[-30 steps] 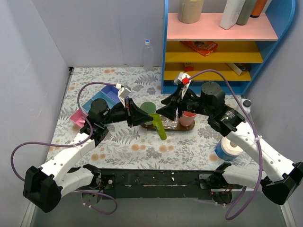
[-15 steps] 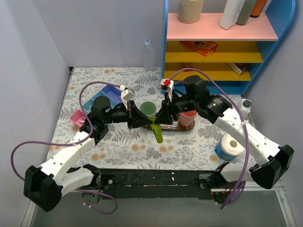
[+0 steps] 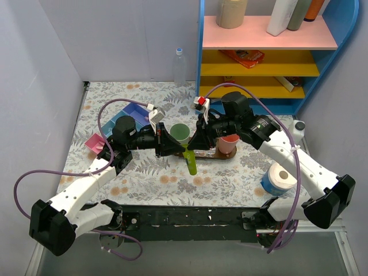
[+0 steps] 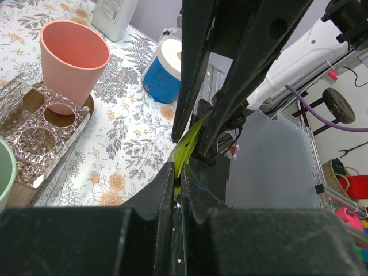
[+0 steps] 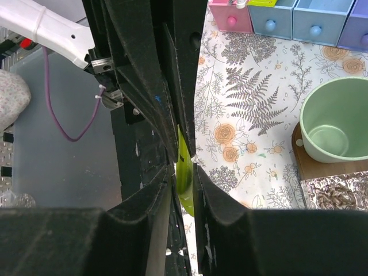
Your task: Prepare toiletry sets of a toothbrush and toothpaste on the tray
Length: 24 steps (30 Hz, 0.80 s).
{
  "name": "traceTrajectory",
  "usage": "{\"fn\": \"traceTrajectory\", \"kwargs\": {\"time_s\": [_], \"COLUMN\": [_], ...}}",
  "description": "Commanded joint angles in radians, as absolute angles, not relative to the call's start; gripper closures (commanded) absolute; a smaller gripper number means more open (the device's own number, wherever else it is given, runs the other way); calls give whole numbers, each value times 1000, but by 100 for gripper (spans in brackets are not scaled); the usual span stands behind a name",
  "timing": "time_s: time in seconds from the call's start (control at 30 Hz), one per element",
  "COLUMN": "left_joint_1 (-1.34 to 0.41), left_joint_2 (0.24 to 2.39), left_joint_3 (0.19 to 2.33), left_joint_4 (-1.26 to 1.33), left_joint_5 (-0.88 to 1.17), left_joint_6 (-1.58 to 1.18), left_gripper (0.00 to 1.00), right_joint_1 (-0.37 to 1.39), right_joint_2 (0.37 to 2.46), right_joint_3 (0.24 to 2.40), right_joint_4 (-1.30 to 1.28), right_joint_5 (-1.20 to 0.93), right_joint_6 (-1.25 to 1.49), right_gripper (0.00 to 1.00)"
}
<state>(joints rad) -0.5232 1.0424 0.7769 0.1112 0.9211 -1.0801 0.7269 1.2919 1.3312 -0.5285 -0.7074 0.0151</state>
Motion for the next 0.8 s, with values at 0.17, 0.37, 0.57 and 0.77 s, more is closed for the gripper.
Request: {"fn": "traceTrajectory", "kwargs": {"time_s": [0.17, 0.37, 0.57, 0.77], "left_joint_1": [-528, -526, -505, -313], "left_joint_2": [1038, 1042, 1023, 1020], "left_joint_3": [825, 842, 934, 942], "left_joint_4": [120, 89, 14, 32], "left_joint_5": [945, 879, 723, 505], "left_joint_6": [-1066, -1059, -982, -1044], "left_gripper": [100, 65, 2, 2], "right_joint_1": [727, 726, 675, 661], "right_joint_2": [1299, 1249, 1141, 1023], "right_joint_3": [1335, 1310, 1267, 1122], "right_joint_4": [-489, -419, -339, -123], "right_joint_5": [-735, -611, -334, -129], "right_joint_6": [-26, -6, -6, -20], "right_gripper": [95, 99, 99, 99]}}
